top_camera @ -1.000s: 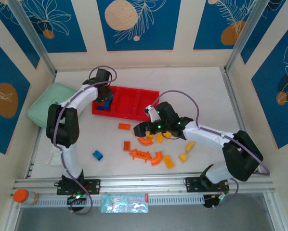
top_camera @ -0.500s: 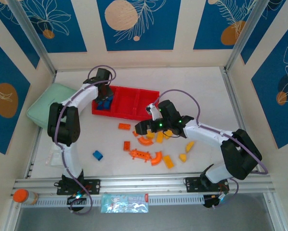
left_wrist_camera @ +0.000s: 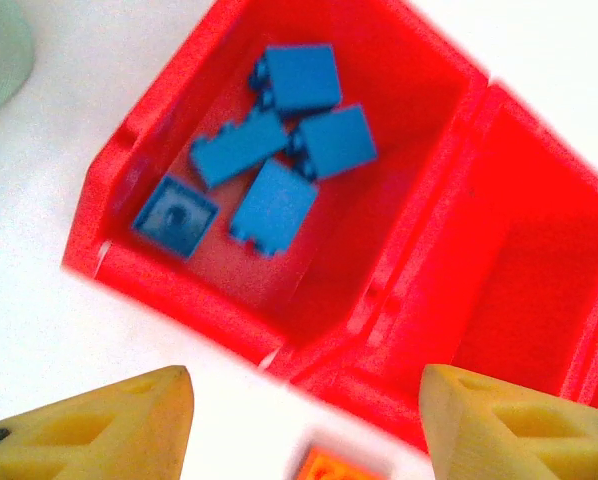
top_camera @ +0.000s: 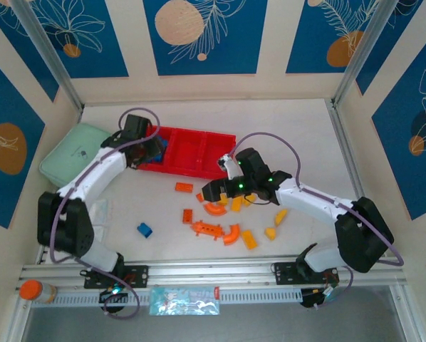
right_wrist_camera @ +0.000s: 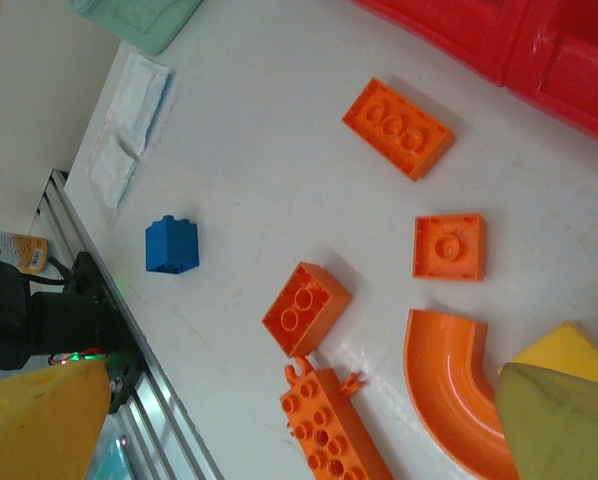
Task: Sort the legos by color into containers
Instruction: Place the lego in the container, then pick up the lego from the bottom-left of the table.
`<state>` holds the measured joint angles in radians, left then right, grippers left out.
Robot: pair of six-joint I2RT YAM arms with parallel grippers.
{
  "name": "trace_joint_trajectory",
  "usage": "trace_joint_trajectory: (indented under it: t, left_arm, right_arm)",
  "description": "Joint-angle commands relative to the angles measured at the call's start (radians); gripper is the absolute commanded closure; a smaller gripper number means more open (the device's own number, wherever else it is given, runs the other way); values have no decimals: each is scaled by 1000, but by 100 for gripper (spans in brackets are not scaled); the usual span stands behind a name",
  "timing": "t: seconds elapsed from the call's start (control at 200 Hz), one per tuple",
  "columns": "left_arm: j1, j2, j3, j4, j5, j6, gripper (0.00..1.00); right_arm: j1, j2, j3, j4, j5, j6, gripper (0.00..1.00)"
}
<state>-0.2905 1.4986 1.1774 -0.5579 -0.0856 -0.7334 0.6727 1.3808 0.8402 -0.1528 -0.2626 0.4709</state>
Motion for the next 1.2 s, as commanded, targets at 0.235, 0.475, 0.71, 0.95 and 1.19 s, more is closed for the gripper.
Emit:
trace_joint_trajectory:
  t: [0.235, 0.475, 0.71, 0.95, 1.19]
  left_arm:
    - [-106, -310, -383, -206, -83, -34, 35]
    - [-201, -429, -517, -318, -141, -153, 31]
    - [-269, -478, -621, -330, -130, -264, 29]
    - [-303, -545, -686, -277, -92, -311, 34]
    - [-305, -506, -685, -246, -86, -283, 45]
  right_arm:
    - [72, -64, -38, -98, 11, 11, 1]
    - [158, -105, -116, -47, 72, 52, 1]
    - [214, -126, -140, -24, 126, 87, 1]
    - [225, -128, -138, -15, 125, 104, 1]
    - [224, -96, -105, -33, 138, 97, 1]
